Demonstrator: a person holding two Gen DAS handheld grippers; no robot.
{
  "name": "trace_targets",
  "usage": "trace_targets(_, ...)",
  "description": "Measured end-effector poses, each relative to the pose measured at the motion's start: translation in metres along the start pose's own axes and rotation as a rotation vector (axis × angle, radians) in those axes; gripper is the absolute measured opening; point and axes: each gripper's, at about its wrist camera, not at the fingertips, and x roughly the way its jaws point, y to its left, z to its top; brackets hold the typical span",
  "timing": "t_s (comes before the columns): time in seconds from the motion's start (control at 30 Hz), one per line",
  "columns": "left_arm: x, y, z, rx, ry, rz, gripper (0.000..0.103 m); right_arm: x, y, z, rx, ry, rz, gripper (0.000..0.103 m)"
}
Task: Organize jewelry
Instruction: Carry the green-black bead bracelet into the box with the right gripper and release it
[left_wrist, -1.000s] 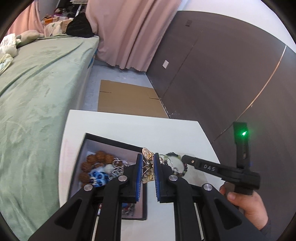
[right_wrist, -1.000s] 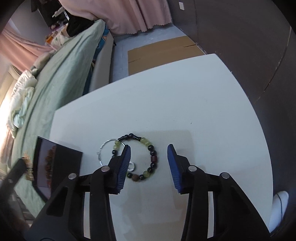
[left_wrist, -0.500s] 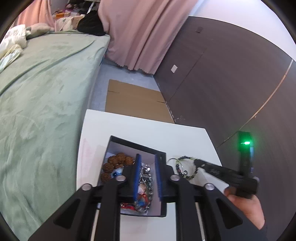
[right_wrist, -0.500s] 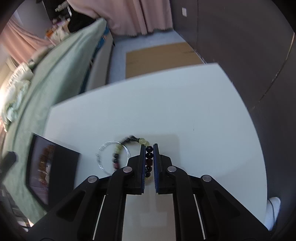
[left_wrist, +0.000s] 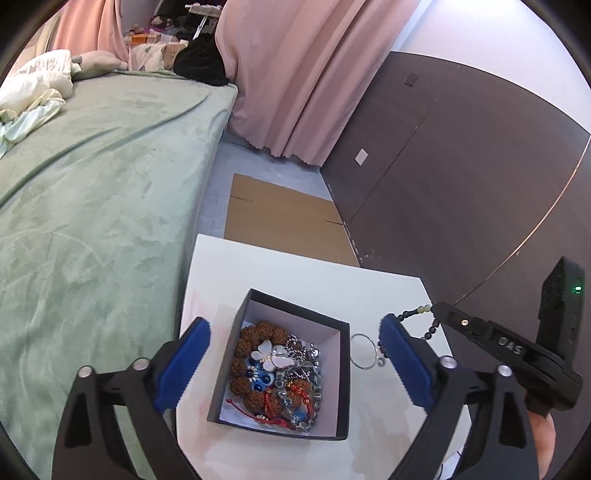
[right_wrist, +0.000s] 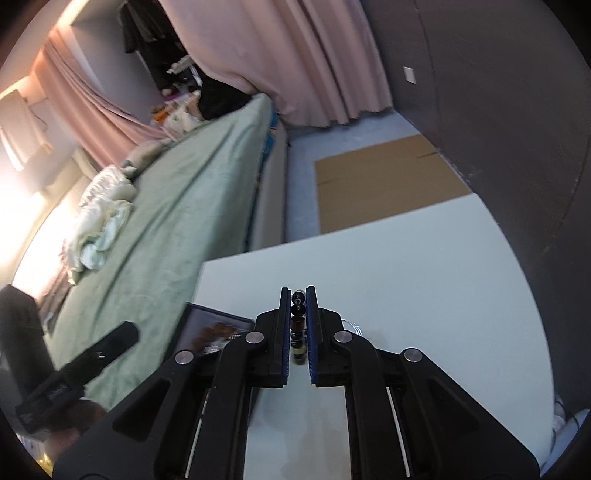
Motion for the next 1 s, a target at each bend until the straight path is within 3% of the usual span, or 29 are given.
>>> trace_targets(0.47, -0.008, 0.023, 0.008, -0.068, -0.027, 0.047, 0.094, -0.006, 0.050, -0.013, -0.062, 0.020, 0.183, 0.009)
trace_targets(0.63, -0.010, 0.028, 0.009, -0.091, -0.026, 0.049, 0.094, 0.000, 0.058, -0.021, -0.074, 0.051, 0.194, 0.009)
trace_targets(0.77, -0.010, 0.028, 0.008, -0.096, -0.025, 0.049, 0.094, 0.013, 0.063, -0.030, -0.052, 0.141, 0.253, 0.009)
trace_targets(1.0, -0.010, 0.028, 0.008, -0.089, -0.023, 0.044, 0.094, 0.006, 0.050, -0.026, -0.030, 0.123, 0.245, 0.009)
